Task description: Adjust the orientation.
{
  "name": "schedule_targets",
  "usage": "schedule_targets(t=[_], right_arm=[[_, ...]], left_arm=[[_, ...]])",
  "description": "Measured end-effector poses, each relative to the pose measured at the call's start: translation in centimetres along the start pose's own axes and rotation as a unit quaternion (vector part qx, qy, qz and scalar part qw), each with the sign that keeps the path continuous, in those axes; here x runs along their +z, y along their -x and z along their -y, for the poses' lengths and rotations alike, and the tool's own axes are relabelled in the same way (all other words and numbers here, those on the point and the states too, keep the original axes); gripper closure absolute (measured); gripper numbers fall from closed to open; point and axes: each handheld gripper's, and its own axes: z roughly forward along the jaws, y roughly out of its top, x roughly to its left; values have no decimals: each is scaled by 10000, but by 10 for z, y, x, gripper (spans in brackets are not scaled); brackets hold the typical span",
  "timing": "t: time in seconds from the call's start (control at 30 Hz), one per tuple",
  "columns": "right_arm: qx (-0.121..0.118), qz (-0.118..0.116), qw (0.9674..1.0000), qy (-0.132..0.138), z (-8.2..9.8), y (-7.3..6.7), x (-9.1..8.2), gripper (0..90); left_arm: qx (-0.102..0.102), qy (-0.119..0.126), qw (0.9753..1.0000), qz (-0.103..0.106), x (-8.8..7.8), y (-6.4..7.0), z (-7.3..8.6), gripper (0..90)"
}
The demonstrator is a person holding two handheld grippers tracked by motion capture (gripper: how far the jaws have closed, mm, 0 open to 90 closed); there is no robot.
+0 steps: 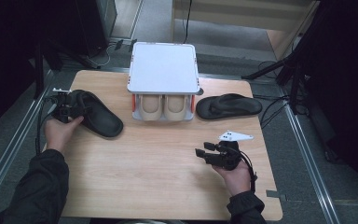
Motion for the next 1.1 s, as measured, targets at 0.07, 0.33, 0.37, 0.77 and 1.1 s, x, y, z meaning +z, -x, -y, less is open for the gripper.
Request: schedule_targets(t=[0.07,0.33,0.37,0.77,1.1], right_arm=[[6,-2,10000,3,0,0,0,487],[-23,-11,10000,9,0,0,0,487],[-20,-11,10000,8,0,0,0,487],[-32,-9,10000,19,0,0,0,488],[2,13,10000,37,-1,1,-2,488]], left_arm=[[-23,12,10000,18,-1,2,0,484],[-242,52,9994,255,-5,-6,-1,623],[-237,60,9994,262,-6,-6,-2,662],[-368,108,9981,474,-10,-3,-4,698],[-290,233,9973,635,-29,6,-7,702]])
